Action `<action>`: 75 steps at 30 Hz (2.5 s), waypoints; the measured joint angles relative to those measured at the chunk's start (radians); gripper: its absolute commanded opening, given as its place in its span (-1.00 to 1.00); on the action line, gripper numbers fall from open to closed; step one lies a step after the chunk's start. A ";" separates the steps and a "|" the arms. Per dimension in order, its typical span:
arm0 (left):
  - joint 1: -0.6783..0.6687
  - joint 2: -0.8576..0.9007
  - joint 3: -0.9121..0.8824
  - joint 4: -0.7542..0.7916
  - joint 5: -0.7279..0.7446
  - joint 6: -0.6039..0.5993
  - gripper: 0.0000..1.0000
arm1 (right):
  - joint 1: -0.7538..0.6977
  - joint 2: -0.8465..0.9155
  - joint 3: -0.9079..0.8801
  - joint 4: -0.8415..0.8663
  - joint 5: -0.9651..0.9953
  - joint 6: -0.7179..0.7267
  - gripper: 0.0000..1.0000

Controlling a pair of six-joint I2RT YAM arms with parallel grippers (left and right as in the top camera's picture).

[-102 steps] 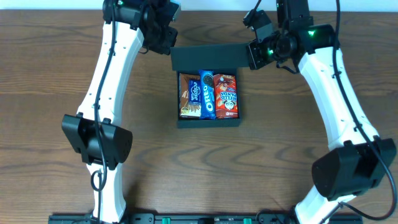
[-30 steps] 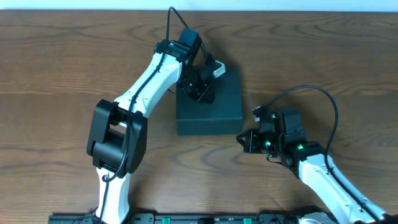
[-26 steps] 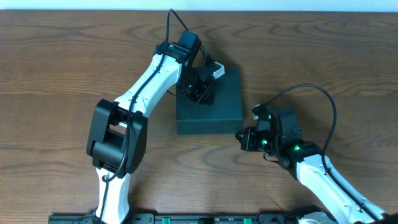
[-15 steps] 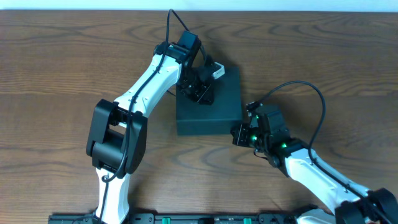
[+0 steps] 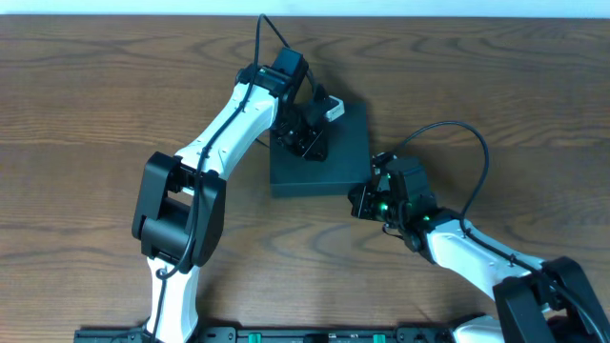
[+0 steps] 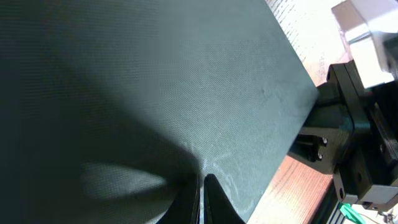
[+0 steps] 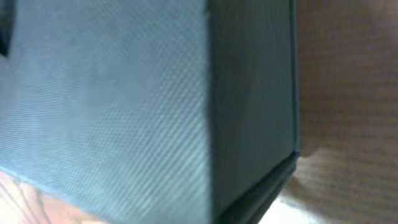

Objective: Pack container

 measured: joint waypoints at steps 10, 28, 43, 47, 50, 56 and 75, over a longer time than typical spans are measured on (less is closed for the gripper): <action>0.000 0.000 0.000 -0.016 0.002 0.008 -0.88 | 0.000 0.002 0.000 -0.027 -0.141 0.008 -0.97; 0.081 -0.019 0.273 -0.063 -0.013 -0.126 -0.88 | -0.257 -0.429 0.256 -0.263 -0.160 -0.349 -0.97; 0.259 -0.354 0.357 -0.356 -0.112 -0.161 -0.88 | -0.317 -0.574 0.383 -0.409 -0.217 -0.532 -0.97; 0.251 -0.489 0.357 -0.528 -0.135 -0.092 -0.88 | -0.317 -0.682 0.384 -0.477 -0.245 -0.529 -0.97; 0.251 -0.594 0.328 -0.582 -0.124 -0.051 -0.88 | -0.317 -0.767 0.388 -0.630 -0.262 -0.525 -0.96; 0.251 -0.954 0.078 -0.488 -0.118 -0.019 -0.88 | -0.316 -0.963 0.443 -0.954 -0.274 -0.520 -0.97; 0.251 -1.435 -0.414 -0.452 -0.174 -0.107 0.91 | -0.316 -1.064 0.461 -1.302 -0.276 -0.498 0.98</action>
